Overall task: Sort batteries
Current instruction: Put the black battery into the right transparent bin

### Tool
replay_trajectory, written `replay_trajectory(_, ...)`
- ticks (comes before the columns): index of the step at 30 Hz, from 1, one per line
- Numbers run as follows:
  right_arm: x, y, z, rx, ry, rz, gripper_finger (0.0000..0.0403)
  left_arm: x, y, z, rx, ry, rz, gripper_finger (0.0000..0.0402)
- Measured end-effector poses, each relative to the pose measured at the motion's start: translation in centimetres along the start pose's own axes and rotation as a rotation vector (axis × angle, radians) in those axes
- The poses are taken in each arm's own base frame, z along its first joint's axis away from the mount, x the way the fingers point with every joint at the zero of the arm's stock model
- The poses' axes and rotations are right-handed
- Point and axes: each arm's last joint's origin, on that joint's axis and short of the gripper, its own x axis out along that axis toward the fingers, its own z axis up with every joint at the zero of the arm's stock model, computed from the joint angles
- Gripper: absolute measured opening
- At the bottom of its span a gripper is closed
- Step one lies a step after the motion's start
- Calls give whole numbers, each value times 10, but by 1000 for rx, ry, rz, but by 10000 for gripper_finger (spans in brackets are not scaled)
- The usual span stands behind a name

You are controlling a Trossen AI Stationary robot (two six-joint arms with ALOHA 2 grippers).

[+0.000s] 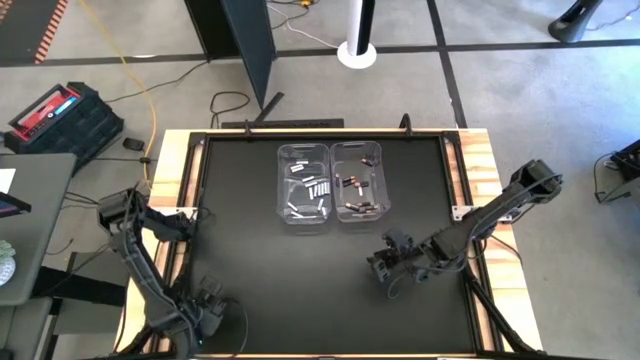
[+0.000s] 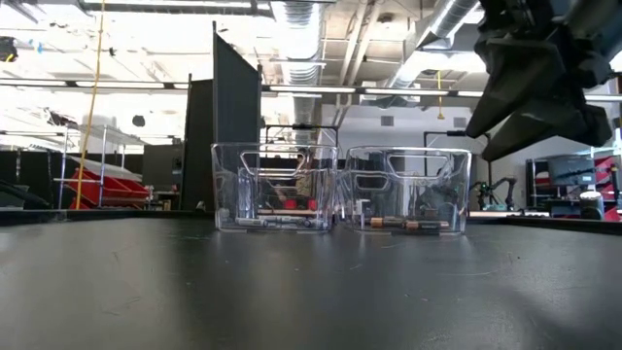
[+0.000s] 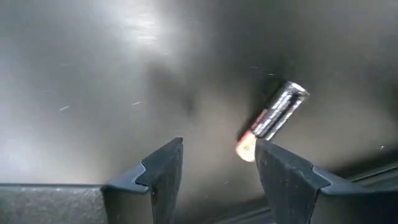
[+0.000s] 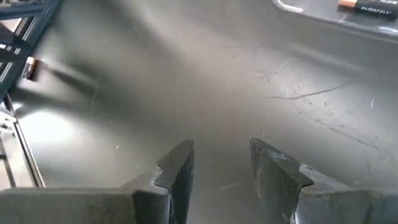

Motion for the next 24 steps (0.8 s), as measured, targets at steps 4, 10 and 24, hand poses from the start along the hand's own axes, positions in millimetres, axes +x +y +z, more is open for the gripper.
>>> replay_trajectory(4, -2, 1, -4, 16, 10, 7, 173, 12, -1, -2, 31, -18, -59, 196)
replay_trajectory(10, -5, 1, -9, 9, 21, 15, 173, 21, 2, -7, 39, -6, -45, 196)
replay_trajectory(24, -5, 0, -9, 2, 21, 8, 173, 16, 13, -20, -257, 155, 72, 197)
